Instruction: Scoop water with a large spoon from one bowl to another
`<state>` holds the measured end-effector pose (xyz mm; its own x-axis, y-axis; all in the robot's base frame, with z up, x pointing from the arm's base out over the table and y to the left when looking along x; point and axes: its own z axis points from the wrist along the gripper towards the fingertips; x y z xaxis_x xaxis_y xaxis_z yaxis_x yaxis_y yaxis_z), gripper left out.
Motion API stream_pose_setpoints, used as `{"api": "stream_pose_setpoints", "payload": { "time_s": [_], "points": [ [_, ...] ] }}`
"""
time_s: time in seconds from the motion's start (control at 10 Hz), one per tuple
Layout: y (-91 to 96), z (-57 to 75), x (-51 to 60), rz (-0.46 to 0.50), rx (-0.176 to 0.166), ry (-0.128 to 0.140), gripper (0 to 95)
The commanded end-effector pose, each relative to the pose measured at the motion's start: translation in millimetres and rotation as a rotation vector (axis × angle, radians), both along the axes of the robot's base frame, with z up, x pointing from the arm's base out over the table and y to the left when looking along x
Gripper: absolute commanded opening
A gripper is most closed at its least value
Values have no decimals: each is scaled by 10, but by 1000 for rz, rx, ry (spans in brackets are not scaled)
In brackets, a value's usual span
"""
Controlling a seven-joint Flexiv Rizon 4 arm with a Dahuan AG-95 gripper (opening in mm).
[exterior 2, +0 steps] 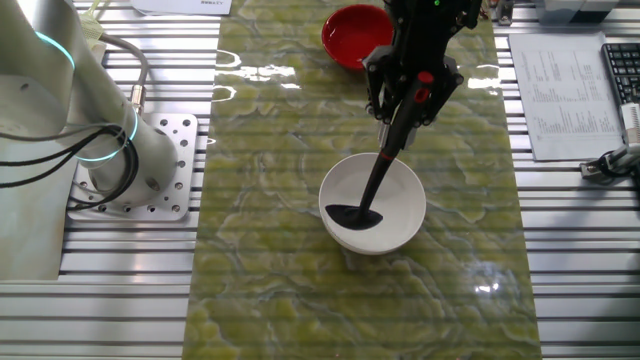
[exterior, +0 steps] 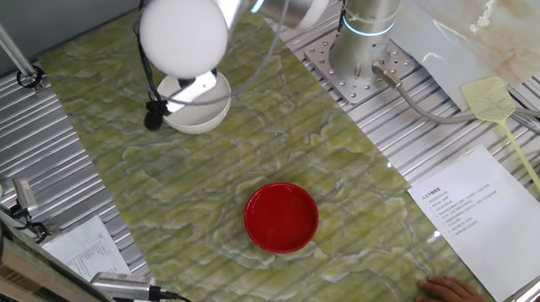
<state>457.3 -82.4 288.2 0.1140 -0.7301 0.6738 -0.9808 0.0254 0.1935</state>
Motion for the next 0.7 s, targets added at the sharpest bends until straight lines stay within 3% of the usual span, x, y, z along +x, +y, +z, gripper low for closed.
{"api": "stream_pose_setpoints", "payload": {
  "time_s": [0.1,0.7],
  "points": [
    [33,1,8,27,-36,15,0],
    [109,-1,23,72,-92,38,0]
  ]
}}
